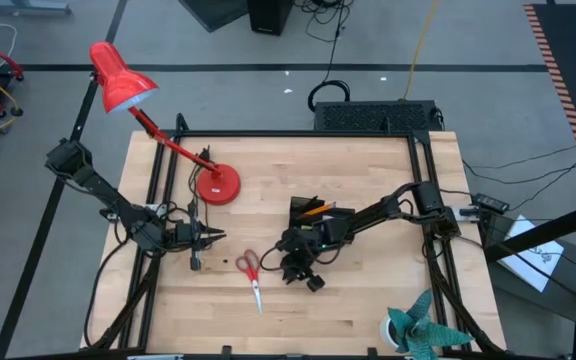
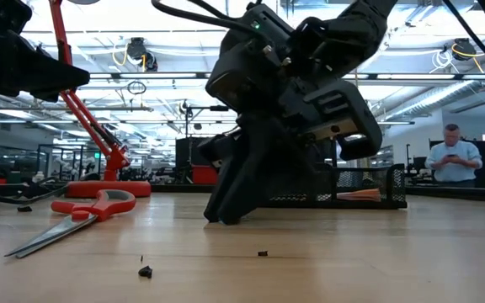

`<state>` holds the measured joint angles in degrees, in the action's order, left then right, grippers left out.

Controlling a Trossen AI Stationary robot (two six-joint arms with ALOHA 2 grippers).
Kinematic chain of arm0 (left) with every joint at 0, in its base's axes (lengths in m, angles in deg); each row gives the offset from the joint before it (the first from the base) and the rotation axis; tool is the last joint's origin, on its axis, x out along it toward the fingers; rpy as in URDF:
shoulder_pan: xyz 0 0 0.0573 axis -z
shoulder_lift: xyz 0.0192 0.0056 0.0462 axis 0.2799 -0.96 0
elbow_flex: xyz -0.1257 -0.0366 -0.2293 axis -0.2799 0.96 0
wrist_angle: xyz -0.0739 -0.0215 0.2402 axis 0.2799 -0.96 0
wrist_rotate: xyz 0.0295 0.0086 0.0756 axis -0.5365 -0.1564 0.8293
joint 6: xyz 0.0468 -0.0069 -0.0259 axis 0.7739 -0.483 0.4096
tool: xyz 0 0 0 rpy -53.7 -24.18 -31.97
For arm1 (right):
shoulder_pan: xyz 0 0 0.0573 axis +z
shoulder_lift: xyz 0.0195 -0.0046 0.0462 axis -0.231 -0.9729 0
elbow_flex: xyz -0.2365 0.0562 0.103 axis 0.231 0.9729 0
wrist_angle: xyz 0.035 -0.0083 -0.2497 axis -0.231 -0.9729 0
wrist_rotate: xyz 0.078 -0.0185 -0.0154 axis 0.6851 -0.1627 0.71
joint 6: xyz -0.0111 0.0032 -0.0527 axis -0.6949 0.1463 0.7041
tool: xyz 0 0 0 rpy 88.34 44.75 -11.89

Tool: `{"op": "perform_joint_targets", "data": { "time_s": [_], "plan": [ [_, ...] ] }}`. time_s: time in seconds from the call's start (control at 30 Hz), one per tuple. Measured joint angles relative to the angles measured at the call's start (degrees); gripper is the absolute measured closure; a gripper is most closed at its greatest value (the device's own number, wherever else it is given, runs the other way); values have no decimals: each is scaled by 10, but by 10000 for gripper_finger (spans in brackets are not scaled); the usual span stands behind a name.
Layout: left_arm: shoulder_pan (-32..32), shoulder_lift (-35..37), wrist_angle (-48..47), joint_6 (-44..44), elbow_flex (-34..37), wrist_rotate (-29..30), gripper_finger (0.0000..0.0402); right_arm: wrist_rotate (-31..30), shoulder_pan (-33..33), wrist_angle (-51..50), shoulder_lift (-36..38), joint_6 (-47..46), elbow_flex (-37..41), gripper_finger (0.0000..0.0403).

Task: Pick and place office supplies into organizer
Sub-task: Put the blue binder clip into the black desk organizer

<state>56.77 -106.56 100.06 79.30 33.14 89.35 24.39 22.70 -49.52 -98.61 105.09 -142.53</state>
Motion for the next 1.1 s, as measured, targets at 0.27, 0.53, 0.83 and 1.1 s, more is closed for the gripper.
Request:
{"op": "perform_joint_targets", "data": {
  "time_s": [0.27, 0.53, 0.83, 1.1],
  "plan": [
    [0, 0, 0, -2, 0, 0, 355, -11, 1, 13, 0, -21, 0, 338],
    [0, 0, 0, -4, 0, 0, 355, -65, 4, 8, 34, -6, 2, 352],
    [0, 0, 0, -11, 0, 0, 355, -162, 3, 1, 109, 14, 2, 340],
    [0, 0, 0, -12, 0, -1, 355, -311, 3, -20, 147, -17, 2, 352]
  ]
}}
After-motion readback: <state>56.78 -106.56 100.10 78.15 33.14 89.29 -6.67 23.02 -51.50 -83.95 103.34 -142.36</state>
